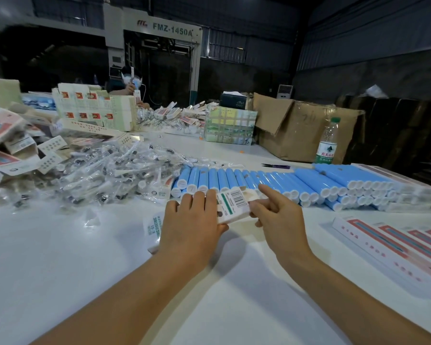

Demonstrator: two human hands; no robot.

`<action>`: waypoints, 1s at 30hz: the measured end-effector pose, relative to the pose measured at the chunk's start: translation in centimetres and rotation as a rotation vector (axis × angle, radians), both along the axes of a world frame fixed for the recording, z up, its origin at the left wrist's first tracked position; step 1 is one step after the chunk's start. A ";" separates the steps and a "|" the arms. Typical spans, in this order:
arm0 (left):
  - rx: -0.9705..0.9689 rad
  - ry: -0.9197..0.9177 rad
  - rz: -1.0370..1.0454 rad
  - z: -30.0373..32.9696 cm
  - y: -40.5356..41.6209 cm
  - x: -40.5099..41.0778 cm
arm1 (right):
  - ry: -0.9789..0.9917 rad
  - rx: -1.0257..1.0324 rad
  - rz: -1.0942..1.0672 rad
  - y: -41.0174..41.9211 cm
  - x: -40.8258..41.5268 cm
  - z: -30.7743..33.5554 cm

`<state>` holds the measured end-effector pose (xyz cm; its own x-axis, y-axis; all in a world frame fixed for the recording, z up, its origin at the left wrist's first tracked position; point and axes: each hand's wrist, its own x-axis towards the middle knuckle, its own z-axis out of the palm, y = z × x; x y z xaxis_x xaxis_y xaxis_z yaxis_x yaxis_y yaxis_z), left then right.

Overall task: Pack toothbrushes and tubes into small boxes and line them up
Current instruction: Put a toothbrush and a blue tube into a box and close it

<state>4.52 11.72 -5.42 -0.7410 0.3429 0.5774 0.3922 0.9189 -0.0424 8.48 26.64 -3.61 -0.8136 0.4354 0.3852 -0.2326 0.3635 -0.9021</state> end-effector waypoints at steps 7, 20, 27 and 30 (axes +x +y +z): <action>-0.086 0.027 -0.041 0.0 0.5 0.8 | -0.132 -0.021 0.048 0.2 -0.3 0.1; -0.041 0.059 -0.040 -0.1 0.6 1.0 | -0.026 0.257 -0.059 0.2 0.0 0.3; 0.020 0.045 -0.077 0.2 0.9 1.5 | -0.178 -1.102 0.524 0.1 -0.1 0.5; 0.035 0.031 -0.087 0.3 1.0 1.6 | -0.049 -1.030 0.519 -0.4 -0.3 0.3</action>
